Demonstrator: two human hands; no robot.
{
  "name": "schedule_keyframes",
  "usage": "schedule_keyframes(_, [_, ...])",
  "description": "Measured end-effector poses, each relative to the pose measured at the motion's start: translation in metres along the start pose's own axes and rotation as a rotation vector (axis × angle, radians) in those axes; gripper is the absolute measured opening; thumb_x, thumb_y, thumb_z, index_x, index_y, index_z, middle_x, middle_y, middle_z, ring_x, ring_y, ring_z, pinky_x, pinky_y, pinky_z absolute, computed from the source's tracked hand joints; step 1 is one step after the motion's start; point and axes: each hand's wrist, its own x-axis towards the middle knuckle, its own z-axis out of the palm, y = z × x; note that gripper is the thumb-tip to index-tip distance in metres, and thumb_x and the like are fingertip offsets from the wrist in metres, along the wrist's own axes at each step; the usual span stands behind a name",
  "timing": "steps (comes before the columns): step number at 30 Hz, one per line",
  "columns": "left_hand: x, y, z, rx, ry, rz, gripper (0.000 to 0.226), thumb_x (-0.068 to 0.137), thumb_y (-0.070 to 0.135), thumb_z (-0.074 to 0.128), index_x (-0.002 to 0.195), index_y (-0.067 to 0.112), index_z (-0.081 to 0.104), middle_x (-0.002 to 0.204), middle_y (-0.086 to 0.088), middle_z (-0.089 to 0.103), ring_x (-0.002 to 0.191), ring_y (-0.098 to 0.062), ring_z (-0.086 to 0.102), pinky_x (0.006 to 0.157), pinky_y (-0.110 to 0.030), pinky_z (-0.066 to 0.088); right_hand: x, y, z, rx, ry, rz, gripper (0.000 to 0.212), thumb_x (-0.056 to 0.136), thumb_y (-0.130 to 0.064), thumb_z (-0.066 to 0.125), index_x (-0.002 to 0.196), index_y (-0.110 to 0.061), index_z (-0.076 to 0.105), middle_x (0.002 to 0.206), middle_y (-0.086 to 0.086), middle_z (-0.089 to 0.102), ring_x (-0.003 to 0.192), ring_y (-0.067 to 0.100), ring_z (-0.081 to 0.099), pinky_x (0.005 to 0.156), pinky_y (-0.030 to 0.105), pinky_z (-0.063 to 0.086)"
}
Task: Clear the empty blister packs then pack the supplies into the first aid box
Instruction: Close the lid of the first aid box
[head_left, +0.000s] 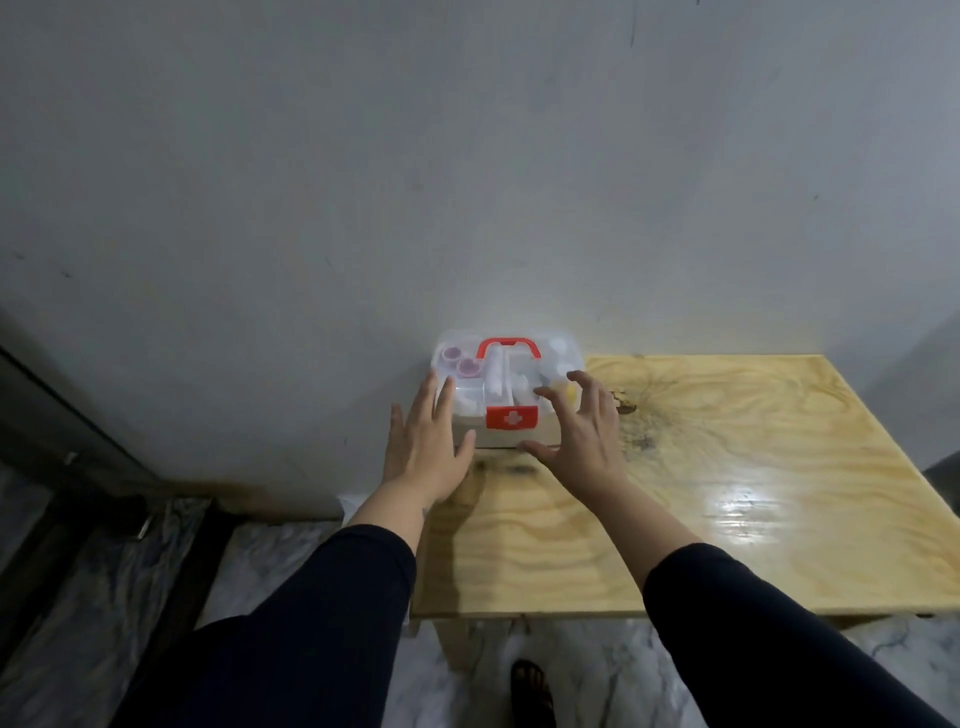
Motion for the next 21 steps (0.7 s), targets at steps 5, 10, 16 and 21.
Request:
schedule_keyframes(5, [0.029,0.016,-0.01,0.145,-0.017,0.181,0.069,0.1,0.042,0.035,0.154,0.019,-0.001,0.164,0.0,-0.007,0.15,-0.017,-0.009,0.12,-0.044,-0.003,0.021,0.001,-0.008,-0.157,-0.173,-0.147,0.065,0.095,-0.049,0.039,0.149,-0.022,0.017,0.161,0.006,0.002,0.149,0.023,-0.007,0.12,0.047,0.001])
schedule_keyframes(10, [0.059,0.022,-0.005,0.319,-0.159,0.219,0.074,0.1,0.044,0.034,0.153,0.017,-0.01,0.163,-0.003,-0.014,0.15,-0.021,-0.015,0.122,-0.046,-0.002,0.043,0.002,-0.003,-0.301,-0.329,-0.191,0.067,0.098,-0.047,0.028,0.15,-0.02,-0.006,0.161,0.004,-0.01,0.147,0.022,-0.016,0.121,0.045,-0.004])
schedule_keyframes(16, [0.097,0.032,0.009,0.356,-0.126,0.213,0.071,0.101,0.044,0.029,0.152,0.017,-0.012,0.162,-0.003,-0.016,0.149,-0.022,-0.015,0.122,-0.048,0.001,0.075,0.022,0.006,-0.275,-0.268,-0.185,0.066,0.099,-0.041,0.032,0.15,-0.02,-0.003,0.161,0.005,-0.007,0.147,0.023,-0.014,0.118,0.041,-0.009])
schedule_keyframes(21, [0.108,0.032,0.021,0.349,-0.078,0.194,0.071,0.101,0.042,0.033,0.153,0.019,-0.01,0.163,-0.002,-0.012,0.15,-0.021,-0.014,0.122,-0.047,0.0,0.086,0.037,0.014,-0.286,-0.268,-0.192,0.066,0.098,-0.044,0.033,0.151,-0.021,0.0,0.161,0.004,-0.005,0.148,0.022,-0.011,0.118,0.042,-0.009])
